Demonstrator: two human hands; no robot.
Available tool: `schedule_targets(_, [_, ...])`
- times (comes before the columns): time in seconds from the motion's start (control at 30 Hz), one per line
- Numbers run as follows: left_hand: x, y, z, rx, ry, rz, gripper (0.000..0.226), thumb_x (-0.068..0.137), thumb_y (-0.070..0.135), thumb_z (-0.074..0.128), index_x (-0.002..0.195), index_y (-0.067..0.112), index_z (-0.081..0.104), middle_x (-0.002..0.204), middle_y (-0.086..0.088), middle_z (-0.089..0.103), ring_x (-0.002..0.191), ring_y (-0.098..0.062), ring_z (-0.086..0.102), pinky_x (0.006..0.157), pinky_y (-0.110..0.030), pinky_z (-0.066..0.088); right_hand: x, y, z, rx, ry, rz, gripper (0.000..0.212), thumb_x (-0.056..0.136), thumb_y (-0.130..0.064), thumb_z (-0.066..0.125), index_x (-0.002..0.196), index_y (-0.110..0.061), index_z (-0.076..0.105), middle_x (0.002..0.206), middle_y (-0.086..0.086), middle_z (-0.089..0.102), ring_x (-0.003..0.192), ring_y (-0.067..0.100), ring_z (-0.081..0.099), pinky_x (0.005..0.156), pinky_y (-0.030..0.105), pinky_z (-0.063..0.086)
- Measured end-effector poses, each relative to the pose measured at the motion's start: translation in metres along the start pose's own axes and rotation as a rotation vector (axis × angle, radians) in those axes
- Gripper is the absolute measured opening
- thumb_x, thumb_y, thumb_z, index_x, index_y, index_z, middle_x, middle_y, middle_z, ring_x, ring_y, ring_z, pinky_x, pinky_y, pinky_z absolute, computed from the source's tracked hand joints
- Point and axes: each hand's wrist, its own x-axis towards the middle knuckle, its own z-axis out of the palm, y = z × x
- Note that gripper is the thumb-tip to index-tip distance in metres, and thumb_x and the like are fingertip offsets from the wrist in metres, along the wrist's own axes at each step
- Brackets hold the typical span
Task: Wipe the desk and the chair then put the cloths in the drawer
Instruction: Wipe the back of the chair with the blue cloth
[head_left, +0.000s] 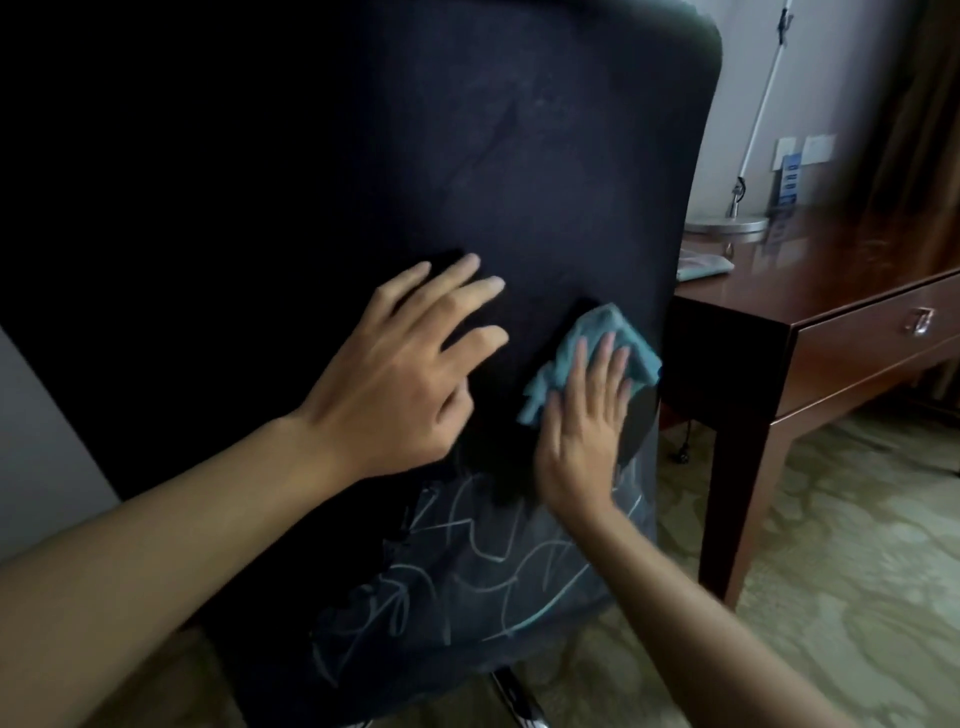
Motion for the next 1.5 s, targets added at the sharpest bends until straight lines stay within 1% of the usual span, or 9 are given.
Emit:
schedule_targets(0.13, [-0.022, -0.015, 0.001, -0.002, -0.067, 0.029, 0.040, 0.083, 0.011, 0.059, 0.122, 0.007, 0.065, 0.147, -0.016, 0.050, 0.145, -0.033, 0.036, 0.121, -0.047, 0.024, -0.093, 0.000, 0.010, -0.173, -0.257, -0.537, 0.061, 0.102, -0.037, 0.035, 0.157, -0.029, 0.010, 0.165, 0.002, 0.000, 0.151, 0.031, 0.002, 0.118, 0.052, 0.013])
schedule_targets(0.2, [-0.023, -0.021, -0.002, -0.050, -0.090, 0.033, 0.041, 0.084, 0.011, 0.058, 0.124, 0.007, 0.064, 0.148, -0.015, 0.048, 0.146, -0.031, 0.034, 0.121, -0.044, 0.022, -0.068, 0.014, 0.000, -0.224, -0.288, -0.745, 0.063, 0.097, -0.038, 0.042, 0.155, -0.031, 0.018, 0.164, 0.001, 0.011, 0.151, 0.024, 0.005, 0.115, 0.048, 0.017])
schedule_targets(0.4, [-0.023, -0.012, -0.004, -0.096, -0.009, -0.008, 0.038, 0.083, 0.007, 0.058, 0.121, 0.005, 0.067, 0.146, -0.015, 0.051, 0.144, -0.031, 0.038, 0.118, -0.046, 0.030, 0.021, -0.048, -0.007, -0.049, -0.036, -0.403, 0.056, 0.100, -0.030, 0.041, 0.153, -0.019, 0.025, 0.161, 0.004, 0.012, 0.151, 0.030, 0.002, 0.120, 0.054, 0.007])
schedule_targets(0.63, [-0.063, -0.008, -0.012, -0.063, -0.006, -0.014, 0.034, 0.082, 0.004, 0.060, 0.114, 0.006, 0.071, 0.142, -0.016, 0.054, 0.141, -0.032, 0.042, 0.114, -0.047, 0.035, -0.075, -0.001, 0.008, -0.302, -0.440, -1.075, 0.066, 0.092, -0.038, 0.052, 0.153, -0.031, 0.027, 0.163, -0.004, 0.014, 0.151, 0.019, 0.001, 0.115, 0.038, 0.017])
schedule_targets(0.83, [-0.106, -0.015, -0.017, -0.023, -0.078, -0.130, 0.041, 0.081, 0.003, 0.060, 0.121, 0.005, 0.068, 0.149, -0.019, 0.046, 0.144, -0.035, 0.036, 0.115, -0.046, 0.032, -0.001, -0.069, 0.005, -0.138, -0.127, -0.698, 0.057, 0.098, -0.032, 0.044, 0.151, -0.021, 0.029, 0.159, 0.004, 0.022, 0.151, 0.024, 0.010, 0.120, 0.050, 0.011])
schedule_targets(1.0, [-0.141, 0.000, -0.012, -0.053, -0.099, -0.211, 0.039, 0.083, 0.004, 0.060, 0.121, 0.006, 0.069, 0.147, -0.019, 0.049, 0.143, -0.034, 0.037, 0.114, -0.046, 0.034, -0.098, -0.047, 0.025, -0.245, -0.391, -0.941, 0.067, 0.093, -0.036, 0.054, 0.154, -0.024, 0.029, 0.163, -0.001, 0.015, 0.151, 0.022, 0.008, 0.119, 0.044, 0.008])
schedule_targets(1.1, [-0.164, 0.009, -0.011, -0.099, -0.105, -0.258, 0.036, 0.082, 0.003, 0.061, 0.117, 0.005, 0.070, 0.139, -0.018, 0.056, 0.137, -0.033, 0.046, 0.110, -0.043, 0.039, -0.070, -0.056, 0.020, -0.242, -0.374, -1.044, 0.069, 0.092, -0.033, 0.055, 0.154, -0.024, 0.026, 0.163, -0.001, 0.015, 0.151, 0.020, 0.009, 0.121, 0.042, 0.005])
schedule_targets(1.27, [-0.193, 0.024, -0.004, -0.158, 0.036, -0.546, 0.020, 0.086, 0.002, 0.059, 0.101, 0.004, 0.072, 0.108, -0.012, 0.064, 0.103, -0.030, 0.060, 0.091, -0.036, 0.047, -0.038, -0.089, 0.022, -0.142, -0.148, -0.745, 0.053, 0.100, -0.030, 0.044, 0.151, -0.020, 0.032, 0.158, 0.002, 0.026, 0.150, 0.020, 0.013, 0.121, 0.048, 0.010])
schedule_targets(1.5, [-0.237, 0.049, 0.008, -0.265, 0.141, -0.773, 0.019, 0.089, 0.003, 0.054, 0.095, 0.002, 0.071, 0.092, -0.007, 0.064, 0.090, -0.022, 0.060, 0.081, -0.025, 0.047, -0.142, -0.033, 0.033, -0.301, -0.548, -1.084, 0.070, 0.091, -0.030, 0.044, 0.155, -0.018, 0.019, 0.162, -0.002, 0.011, 0.151, 0.019, 0.000, 0.118, 0.041, 0.005])
